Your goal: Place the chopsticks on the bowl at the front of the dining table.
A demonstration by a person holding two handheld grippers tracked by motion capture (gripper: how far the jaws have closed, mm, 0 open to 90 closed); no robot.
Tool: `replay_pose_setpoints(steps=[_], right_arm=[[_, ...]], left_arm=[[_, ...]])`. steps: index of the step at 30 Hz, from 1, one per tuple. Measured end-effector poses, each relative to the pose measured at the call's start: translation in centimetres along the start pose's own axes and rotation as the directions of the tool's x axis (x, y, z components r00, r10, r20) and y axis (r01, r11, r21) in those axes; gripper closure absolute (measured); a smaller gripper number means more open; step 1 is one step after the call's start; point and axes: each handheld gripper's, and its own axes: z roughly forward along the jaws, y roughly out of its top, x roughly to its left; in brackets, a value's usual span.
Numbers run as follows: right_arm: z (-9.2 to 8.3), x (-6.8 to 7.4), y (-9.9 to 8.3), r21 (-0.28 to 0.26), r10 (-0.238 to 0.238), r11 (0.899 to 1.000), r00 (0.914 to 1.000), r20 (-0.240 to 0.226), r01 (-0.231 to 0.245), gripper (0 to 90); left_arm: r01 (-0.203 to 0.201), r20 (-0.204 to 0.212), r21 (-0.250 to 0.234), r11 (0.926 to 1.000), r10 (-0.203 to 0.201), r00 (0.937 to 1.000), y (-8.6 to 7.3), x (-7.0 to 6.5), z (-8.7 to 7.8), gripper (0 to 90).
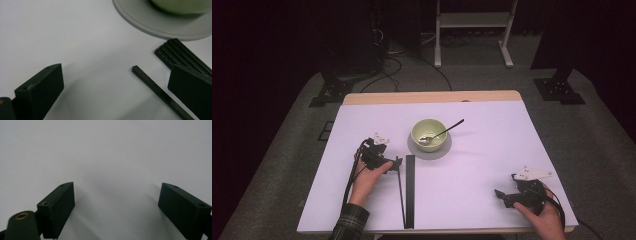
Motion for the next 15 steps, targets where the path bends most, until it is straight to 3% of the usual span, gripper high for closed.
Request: replay_pose_setpoints(steps=[15], right_arm=[[0.0, 0.0, 0.0, 0.0, -0.001, 1.0, 1.0, 0.0, 0.001, 12.1]], left_arm=[[-0.013, 0.047, -0.015, 0.9998, 0.014, 0.9988, -0.7, -1.2, -2.2, 0.0]])
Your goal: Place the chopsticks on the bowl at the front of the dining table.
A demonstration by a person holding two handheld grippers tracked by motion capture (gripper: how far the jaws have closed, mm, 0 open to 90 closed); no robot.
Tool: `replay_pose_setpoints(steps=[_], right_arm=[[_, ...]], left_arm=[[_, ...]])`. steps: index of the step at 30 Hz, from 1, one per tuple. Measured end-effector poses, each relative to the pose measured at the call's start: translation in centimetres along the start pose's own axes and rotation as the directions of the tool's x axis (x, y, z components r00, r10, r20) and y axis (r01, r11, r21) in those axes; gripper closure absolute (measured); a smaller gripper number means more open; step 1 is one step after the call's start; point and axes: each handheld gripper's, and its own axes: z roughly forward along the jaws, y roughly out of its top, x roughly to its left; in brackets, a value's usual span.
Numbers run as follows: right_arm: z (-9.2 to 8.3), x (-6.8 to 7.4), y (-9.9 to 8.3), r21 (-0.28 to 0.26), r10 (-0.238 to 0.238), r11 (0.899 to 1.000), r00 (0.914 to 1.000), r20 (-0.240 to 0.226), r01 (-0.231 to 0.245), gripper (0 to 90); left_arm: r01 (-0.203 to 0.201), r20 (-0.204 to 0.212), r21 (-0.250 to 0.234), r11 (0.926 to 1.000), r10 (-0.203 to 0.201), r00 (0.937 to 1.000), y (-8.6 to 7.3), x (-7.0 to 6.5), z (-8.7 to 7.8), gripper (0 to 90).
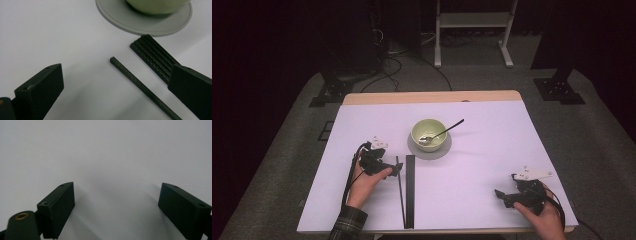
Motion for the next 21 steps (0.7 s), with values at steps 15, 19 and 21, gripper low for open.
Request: replay_pose_setpoints(steps=[15, 19, 21], right_arm=[[0.0, 0.0, 0.0, 0.0, 0.0, 1.0, 1.0, 0.0, 0.0, 12.1], [0.0, 0.0, 0.0, -0.001, -0.001, 1.0, 1.0, 0.0, 0.001, 12.2], [0.0, 0.0, 0.0, -0.001, -0.001, 1.0, 1.0, 0.0, 0.001, 12.2]], left_arm=[[-0.006, 0.015, -0.001, 1.0, 0.006, 0.9999, -1.7, -1.5, -1.8, 0.0], [-0.005, 0.022, -0.011, 0.9999, 0.005, 0.9997, -2.1, -1.9, -2.2, 0.0], [-0.004, 0.025, -0.012, 0.9999, 0.005, 0.9997, -2.3, -2.1, -2.4, 0.0]])
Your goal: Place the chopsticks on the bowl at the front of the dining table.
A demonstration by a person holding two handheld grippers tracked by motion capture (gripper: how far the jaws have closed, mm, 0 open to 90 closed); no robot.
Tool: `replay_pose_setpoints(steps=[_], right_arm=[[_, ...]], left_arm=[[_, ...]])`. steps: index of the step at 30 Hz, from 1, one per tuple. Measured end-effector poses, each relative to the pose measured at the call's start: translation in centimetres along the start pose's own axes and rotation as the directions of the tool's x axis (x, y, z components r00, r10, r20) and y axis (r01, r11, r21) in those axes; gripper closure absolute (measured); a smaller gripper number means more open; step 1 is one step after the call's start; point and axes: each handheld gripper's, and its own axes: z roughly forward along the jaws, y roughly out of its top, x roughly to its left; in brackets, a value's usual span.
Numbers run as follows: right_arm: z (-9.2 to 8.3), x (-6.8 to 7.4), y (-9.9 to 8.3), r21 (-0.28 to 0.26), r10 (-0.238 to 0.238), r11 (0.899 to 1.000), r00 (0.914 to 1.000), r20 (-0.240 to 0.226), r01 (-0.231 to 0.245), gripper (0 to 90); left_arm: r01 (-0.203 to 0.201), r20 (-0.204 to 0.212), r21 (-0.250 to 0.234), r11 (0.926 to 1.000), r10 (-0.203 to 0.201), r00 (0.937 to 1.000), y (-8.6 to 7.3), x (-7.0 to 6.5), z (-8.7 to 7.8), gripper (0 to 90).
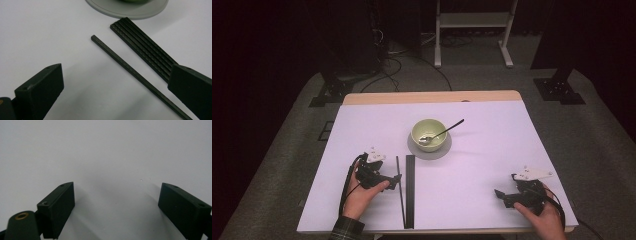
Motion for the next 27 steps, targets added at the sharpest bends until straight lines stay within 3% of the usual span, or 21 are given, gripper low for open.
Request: replay_pose_setpoints(steps=[27], right_arm=[[0.0, 0.0, 0.0, 0.0, 0.001, 1.0, 1.0, 0.0, -0.001, 12.2]], left_arm=[[0.017, 0.034, -0.01, 0.9998, -0.017, 0.9993, -3.6, -3.0, -2.6, 0.0]])
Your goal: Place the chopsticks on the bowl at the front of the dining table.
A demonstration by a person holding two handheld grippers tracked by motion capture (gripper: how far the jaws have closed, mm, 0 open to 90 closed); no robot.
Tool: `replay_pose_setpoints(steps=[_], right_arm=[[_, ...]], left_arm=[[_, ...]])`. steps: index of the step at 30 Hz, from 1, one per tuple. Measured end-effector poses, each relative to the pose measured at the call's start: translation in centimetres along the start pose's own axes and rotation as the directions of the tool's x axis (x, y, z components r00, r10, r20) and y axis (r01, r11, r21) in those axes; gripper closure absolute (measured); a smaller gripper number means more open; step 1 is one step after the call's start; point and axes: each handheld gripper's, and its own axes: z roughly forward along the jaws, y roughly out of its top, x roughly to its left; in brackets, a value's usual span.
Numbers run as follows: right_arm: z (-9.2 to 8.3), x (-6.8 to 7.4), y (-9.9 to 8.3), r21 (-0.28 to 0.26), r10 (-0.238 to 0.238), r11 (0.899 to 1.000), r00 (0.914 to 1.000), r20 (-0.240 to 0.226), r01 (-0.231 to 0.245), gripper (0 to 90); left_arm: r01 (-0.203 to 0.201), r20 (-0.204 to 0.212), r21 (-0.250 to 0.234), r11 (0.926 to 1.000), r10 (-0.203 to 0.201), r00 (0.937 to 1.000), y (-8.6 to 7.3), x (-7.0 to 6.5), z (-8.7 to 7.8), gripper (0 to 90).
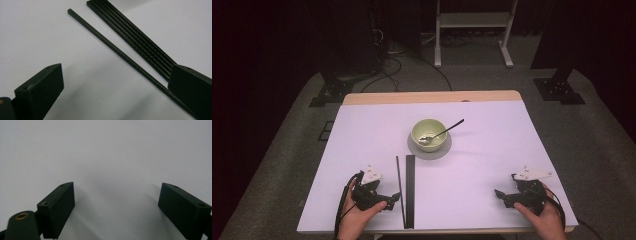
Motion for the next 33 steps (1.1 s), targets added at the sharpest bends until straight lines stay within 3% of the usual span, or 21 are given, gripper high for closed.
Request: replay_pose_setpoints(steps=[8, 19, 33], right_arm=[[0.0, 0.0, 0.0, 0.0, 0.0, 1.0, 1.0, 0.0, 0.0, 12.1], [0.0, 0.0, 0.0, 0.001, 0.0, 1.0, 1.0, 0.0, 0.0, 12.1], [0.0, 0.0, 0.0, 0.0, 0.0, 1.0, 1.0, 0.0, 0.0, 12.1]], left_arm=[[0.012, -0.001, -0.004, 0.9999, -0.012, 0.9999, -0.7, -0.8, -0.4, 0.0], [-0.015, 0.011, 0.02, 0.9997, 0.015, 0.9998, -1.3, -2.8, -0.1, 0.0], [-0.06, -0.048, 0.051, 0.9969, 0.063, 0.9968, -1.6, -3.8, 0.5, 0.0]])
